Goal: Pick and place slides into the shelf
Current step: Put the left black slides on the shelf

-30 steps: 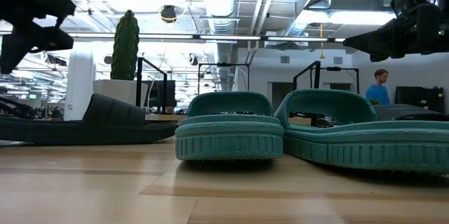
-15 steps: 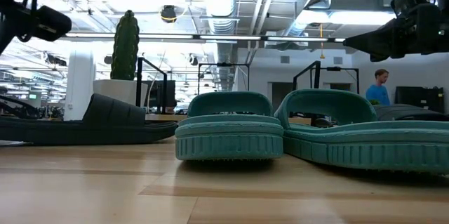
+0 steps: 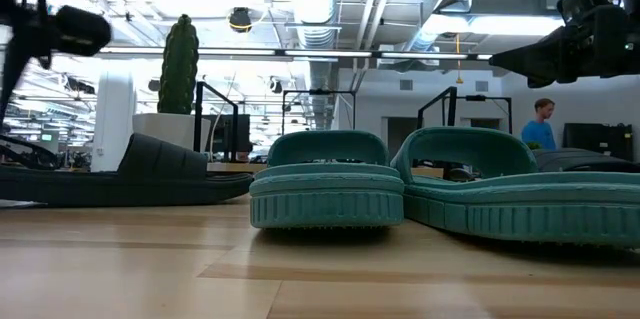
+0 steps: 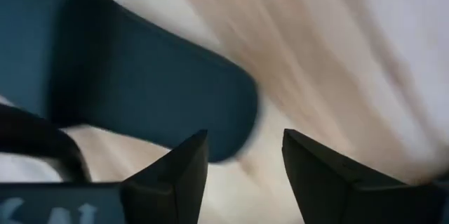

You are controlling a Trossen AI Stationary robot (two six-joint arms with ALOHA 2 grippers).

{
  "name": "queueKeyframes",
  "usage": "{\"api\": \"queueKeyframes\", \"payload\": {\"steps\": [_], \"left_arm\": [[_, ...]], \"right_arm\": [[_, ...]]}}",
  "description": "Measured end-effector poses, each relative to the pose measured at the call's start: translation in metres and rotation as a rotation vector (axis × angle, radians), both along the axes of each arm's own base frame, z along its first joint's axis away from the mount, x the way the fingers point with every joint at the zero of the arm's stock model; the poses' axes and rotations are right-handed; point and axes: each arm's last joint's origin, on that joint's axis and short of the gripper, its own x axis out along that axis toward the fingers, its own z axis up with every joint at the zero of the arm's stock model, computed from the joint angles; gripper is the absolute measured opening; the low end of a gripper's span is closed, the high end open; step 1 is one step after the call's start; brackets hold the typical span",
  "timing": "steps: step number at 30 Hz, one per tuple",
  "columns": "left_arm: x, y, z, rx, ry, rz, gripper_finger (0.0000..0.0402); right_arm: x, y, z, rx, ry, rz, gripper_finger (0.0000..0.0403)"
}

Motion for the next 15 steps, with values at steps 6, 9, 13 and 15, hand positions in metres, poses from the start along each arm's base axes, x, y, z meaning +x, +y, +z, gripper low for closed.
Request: {"api": "queueKeyframes", "payload": {"steps": [6, 9, 13, 15], "left_arm": [[0.003, -0.001, -0.002, 0.039, -0.007, -0.028, 0.0173], [0.004, -0.004, -0.005, 0.018, 0.023, -0.037, 0.0173], [0.006, -0.010, -0.013, 0.033, 0.057, -0.075, 0.0173], [0.008, -0.014, -0.019, 0.050, 0.080, -0.089, 0.0173]], "right_arm": [[0.000, 0.000, 0.000, 0.000, 0.000, 0.000, 0.0000], [0.000, 0.000, 0.000, 0.000, 0.000, 0.000, 0.0000], [0.000, 0.000, 0.000, 0.000, 0.000, 0.000, 0.0000], [0.000, 0.000, 0.000, 0.000, 0.000, 0.000, 0.0000]]}}
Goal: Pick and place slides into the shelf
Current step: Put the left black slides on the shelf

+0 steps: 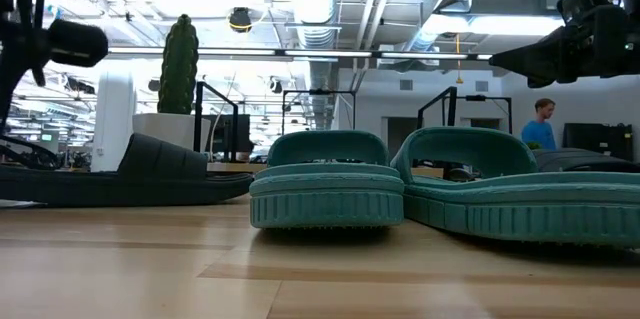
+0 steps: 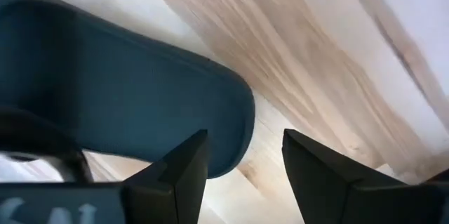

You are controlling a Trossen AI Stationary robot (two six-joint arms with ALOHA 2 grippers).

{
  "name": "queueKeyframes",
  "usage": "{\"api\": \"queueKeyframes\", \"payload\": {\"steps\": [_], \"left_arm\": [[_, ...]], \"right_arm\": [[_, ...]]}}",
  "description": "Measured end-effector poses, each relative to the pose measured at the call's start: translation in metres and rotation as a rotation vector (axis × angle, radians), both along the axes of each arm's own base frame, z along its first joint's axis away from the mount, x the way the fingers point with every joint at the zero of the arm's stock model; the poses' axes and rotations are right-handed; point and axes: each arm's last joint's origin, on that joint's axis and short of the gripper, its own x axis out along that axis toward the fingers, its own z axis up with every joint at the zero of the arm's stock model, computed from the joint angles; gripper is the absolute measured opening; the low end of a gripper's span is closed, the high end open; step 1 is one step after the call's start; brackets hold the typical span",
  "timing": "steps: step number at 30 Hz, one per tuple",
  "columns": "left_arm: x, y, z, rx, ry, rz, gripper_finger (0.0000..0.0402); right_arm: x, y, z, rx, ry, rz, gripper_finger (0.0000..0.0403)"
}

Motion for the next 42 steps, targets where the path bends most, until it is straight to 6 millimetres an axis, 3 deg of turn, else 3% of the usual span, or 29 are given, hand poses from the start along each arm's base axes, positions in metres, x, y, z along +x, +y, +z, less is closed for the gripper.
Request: {"api": "queueKeyframes", "payload": {"steps": [19, 32, 37, 42], "left_arm": [[0.018, -0.014, -0.046, 0.123, 0.108, -0.015, 0.0168], [0.021, -0.016, -0.063, 0.176, 0.102, 0.044, 0.0087], [0.021, -0.016, -0.062, 0.166, 0.120, 0.058, 0.0020], [0.025, -0.018, -0.058, 0.147, 0.128, 0.109, 0.0011]], "right_arm": [[0.000, 0.000, 0.000, 0.000, 0.000, 0.000, 0.0000], [0.000, 0.000, 0.000, 0.000, 0.000, 0.000, 0.0000], [0.000, 0.000, 0.000, 0.000, 0.000, 0.000, 0.0000], [0.000, 0.000, 0.000, 0.000, 0.000, 0.000, 0.0000]]}}
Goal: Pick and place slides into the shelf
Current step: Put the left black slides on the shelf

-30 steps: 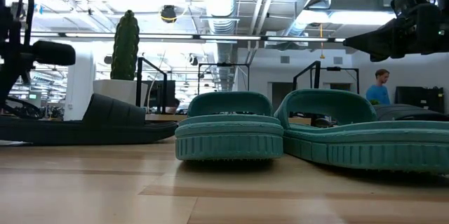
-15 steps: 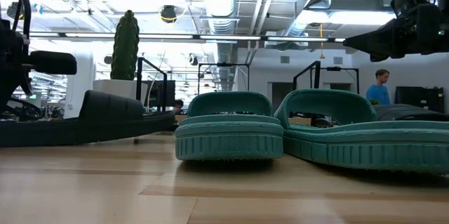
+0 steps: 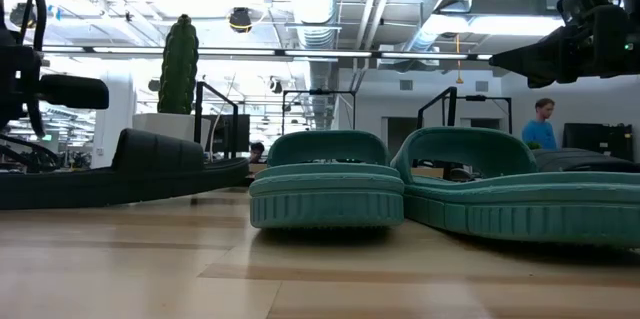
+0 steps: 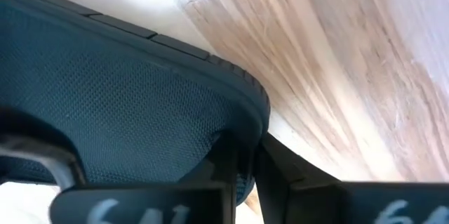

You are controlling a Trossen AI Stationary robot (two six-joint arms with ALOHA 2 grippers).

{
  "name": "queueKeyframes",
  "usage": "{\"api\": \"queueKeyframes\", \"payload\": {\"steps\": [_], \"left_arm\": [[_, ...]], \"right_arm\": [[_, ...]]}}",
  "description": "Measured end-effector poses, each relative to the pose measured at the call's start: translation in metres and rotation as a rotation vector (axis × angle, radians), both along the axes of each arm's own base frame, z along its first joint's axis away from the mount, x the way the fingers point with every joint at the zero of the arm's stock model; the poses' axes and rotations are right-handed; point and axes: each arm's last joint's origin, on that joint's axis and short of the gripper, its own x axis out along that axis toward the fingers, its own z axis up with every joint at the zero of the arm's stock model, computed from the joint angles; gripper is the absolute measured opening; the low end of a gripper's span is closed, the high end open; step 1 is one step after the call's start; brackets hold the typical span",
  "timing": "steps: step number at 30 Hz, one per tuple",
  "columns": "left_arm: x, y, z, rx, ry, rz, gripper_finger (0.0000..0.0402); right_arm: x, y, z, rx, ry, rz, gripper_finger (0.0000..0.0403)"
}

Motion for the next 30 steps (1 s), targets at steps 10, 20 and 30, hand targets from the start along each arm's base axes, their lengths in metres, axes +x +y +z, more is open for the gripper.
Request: {"api": "queueKeyframes", "payload": {"steps": [10, 20, 30], "left_arm": [[0.001, 0.000, 0.000, 0.019, -0.021, 0.026, 0.0008], [0.003, -0.001, 0.002, 0.022, -0.043, 0.101, 0.0007], [0.030, -0.020, 0.032, -0.062, -0.168, 0.092, 0.0002]], "right_arm": [[0.000, 0.000, 0.000, 0.000, 0.000, 0.000, 0.0000], [0.000, 0.000, 0.000, 0.000, 0.000, 0.000, 0.0000], [0.000, 0.000, 0.000, 0.000, 0.000, 0.000, 0.0000]]}}
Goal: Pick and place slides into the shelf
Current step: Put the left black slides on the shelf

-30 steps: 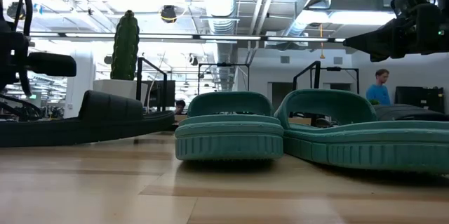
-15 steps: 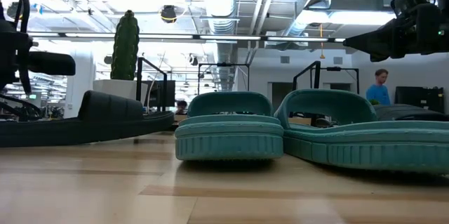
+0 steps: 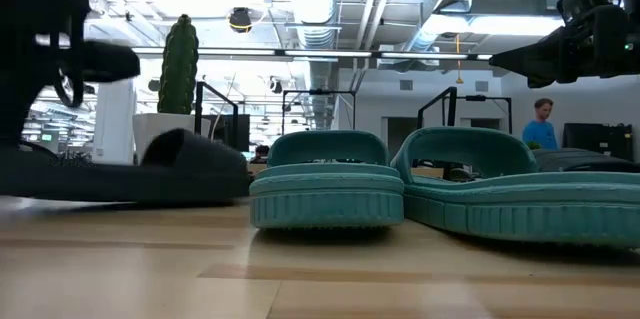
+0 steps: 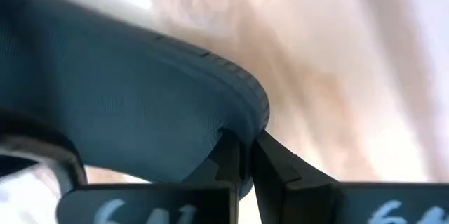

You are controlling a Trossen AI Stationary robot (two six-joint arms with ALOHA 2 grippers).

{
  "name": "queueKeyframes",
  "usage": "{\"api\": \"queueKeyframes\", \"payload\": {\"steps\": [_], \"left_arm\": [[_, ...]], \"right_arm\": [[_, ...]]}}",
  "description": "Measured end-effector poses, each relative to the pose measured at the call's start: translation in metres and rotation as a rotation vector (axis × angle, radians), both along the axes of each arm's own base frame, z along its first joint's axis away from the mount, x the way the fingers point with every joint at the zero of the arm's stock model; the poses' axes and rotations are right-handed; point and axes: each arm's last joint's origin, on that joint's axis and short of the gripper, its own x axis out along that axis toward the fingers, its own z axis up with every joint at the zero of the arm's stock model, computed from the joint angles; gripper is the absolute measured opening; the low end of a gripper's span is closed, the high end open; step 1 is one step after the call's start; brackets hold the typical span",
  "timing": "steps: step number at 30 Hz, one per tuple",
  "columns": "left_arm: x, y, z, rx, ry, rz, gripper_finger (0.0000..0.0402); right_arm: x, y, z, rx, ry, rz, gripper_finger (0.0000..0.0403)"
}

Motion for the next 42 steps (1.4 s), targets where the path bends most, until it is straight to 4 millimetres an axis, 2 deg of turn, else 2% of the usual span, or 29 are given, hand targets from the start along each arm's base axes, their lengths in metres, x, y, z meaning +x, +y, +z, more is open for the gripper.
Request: {"api": "queueKeyframes", "payload": {"steps": [7, 13, 22, 28, 35, 42], "left_arm": [[0.011, -0.009, 0.027, -0.037, -0.031, 0.015, 0.0000], [0.007, -0.007, 0.042, 0.046, 0.004, 0.066, 0.0000], [0.003, -0.009, 0.045, 0.053, -0.002, 0.180, 0.0000], [0.008, -0.010, 0.049, 0.062, -0.113, 0.306, 0.0000], [0.025, -0.010, 0.082, 0.099, -0.303, 0.402, 0.0000], [0.044, 0.015, 0.121, 0.141, -0.364, 0.527, 0.0001]], "right_arm": [[0.000, 0.000, 0.000, 0.000, 0.000, 0.000, 0.0000], [0.000, 0.000, 0.000, 0.000, 0.000, 0.000, 0.0000], [0.000, 0.000, 0.000, 0.000, 0.000, 0.000, 0.0000], [0.000, 0.000, 0.000, 0.000, 0.000, 0.000, 0.0000], [0.000, 0.000, 0.000, 0.000, 0.000, 0.000, 0.0000], [0.000, 0.000, 0.000, 0.000, 0.000, 0.000, 0.0000]]}}
